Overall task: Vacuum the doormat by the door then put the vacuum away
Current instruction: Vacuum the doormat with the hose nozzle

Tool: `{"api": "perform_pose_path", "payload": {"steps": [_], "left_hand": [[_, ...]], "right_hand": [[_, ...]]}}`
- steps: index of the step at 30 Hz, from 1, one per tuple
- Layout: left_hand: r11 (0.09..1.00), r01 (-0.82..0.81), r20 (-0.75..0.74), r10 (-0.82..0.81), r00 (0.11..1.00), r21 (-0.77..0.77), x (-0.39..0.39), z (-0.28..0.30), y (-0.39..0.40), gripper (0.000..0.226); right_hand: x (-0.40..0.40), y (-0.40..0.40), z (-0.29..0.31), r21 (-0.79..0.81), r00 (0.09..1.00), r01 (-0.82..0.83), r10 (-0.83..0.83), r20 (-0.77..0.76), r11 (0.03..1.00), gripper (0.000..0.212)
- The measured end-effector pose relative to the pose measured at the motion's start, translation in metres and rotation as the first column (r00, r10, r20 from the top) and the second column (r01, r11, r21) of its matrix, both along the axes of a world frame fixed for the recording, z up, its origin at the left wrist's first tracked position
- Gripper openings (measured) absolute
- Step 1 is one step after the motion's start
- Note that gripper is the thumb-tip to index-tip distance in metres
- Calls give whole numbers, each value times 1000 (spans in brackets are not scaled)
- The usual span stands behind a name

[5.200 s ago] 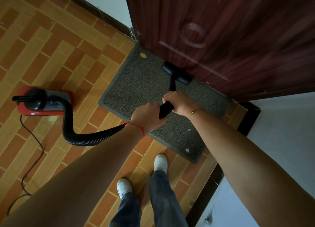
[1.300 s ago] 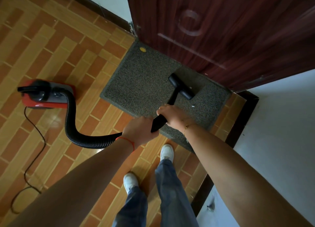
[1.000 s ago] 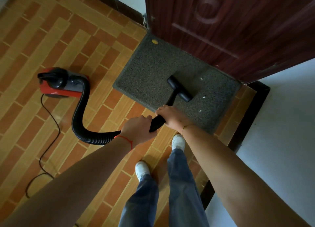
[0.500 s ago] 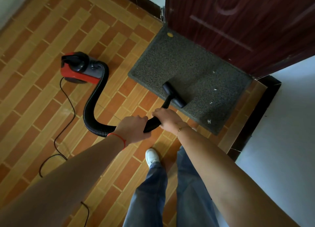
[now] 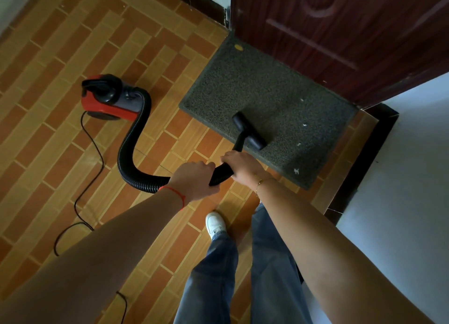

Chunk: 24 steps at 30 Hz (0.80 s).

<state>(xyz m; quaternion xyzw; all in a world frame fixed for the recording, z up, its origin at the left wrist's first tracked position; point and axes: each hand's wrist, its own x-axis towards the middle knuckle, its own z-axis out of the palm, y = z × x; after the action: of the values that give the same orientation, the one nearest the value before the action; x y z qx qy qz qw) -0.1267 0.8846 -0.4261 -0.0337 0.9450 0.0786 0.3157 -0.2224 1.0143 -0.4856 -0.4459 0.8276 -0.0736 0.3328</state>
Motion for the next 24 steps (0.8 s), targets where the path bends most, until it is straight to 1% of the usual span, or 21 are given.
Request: {"api": "perform_pose_path", "payload": {"steps": [5,10,17,24], "left_hand": [[1000,-18,-1,18,1000,22,-38,-8,16,34],[995,-64,1,64,998,76,-86,-13,41,34],[985,-124,-4,125,992,123,-164,-18,75,30],[973,-157,-5,160,987,167,-243,-26,96,26]], "right_hand": [[-37,13,-8,34,999,35,-36,27,999,14],[-91,37,-14,73,1000,-25,24,20,997,25],[-174,68,-18,97,997,-77,76,18,992,21],[-252,91,-22,123,996,-83,85,-7,989,21]]}}
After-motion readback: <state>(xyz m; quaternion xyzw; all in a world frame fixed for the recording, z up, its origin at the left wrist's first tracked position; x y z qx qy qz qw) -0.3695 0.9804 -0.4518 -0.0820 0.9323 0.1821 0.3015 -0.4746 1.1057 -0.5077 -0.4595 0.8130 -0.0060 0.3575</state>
